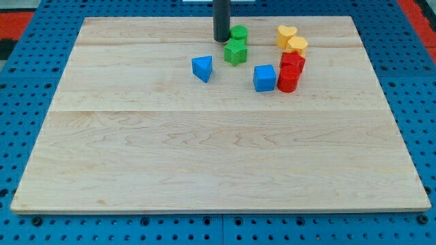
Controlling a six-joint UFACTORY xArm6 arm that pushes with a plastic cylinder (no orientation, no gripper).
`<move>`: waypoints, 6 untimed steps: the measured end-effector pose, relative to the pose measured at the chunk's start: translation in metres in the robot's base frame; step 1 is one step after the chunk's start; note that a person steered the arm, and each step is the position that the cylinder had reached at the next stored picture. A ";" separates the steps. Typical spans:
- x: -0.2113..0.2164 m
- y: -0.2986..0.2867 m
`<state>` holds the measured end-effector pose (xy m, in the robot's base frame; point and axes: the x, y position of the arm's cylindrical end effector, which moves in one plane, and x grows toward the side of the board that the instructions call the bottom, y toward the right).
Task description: Push the blue triangle slightly down and right a bit
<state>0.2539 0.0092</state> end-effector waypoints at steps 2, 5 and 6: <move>0.004 -0.038; 0.096 -0.047; 0.098 -0.041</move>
